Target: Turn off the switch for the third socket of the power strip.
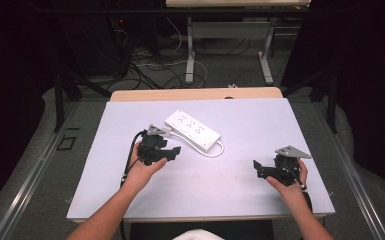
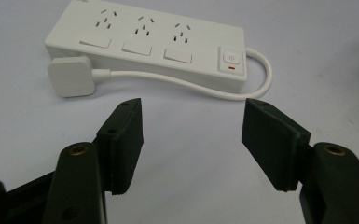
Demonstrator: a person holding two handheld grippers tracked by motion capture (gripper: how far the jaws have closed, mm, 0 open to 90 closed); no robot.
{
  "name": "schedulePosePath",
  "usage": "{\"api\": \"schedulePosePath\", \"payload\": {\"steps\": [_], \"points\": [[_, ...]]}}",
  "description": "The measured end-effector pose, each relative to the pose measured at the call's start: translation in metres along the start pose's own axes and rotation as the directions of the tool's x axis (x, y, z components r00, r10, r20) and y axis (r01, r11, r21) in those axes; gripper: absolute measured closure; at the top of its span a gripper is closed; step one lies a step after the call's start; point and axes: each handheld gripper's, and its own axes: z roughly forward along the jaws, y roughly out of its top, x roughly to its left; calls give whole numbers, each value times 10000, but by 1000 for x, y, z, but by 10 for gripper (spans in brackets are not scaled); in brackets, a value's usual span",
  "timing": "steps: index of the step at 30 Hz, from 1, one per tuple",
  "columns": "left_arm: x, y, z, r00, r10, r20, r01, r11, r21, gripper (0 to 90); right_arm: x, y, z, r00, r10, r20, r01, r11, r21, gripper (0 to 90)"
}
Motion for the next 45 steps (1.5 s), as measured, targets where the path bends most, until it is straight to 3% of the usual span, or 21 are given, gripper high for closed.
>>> {"api": "schedulePosePath", "payload": {"steps": [6,25,33,39,45], "points": [[0,10,-3,9998,-110,185,109,9999,39,393,1,0,0,9999,101,70,-101,9999,-19,0],[3,39,-10,9996,-267,119,264,9994,241,447,0,0,0,10000,45,68,-44,10000,-32,1],[10,51,-10,9981,-596,154,591,9978,290,472,0,0,-1,10000,9,39,-9,10000,10,2],[19,59,-6,9935,-1138,63,1135,9928,385,502,0,0,0,10000,-8,83,8,10000,-33,2],[24,65,-3,9923,-1238,-11,1237,9914,426,511,0,0,0,10000,27,63,-27,10000,4,2]]}}
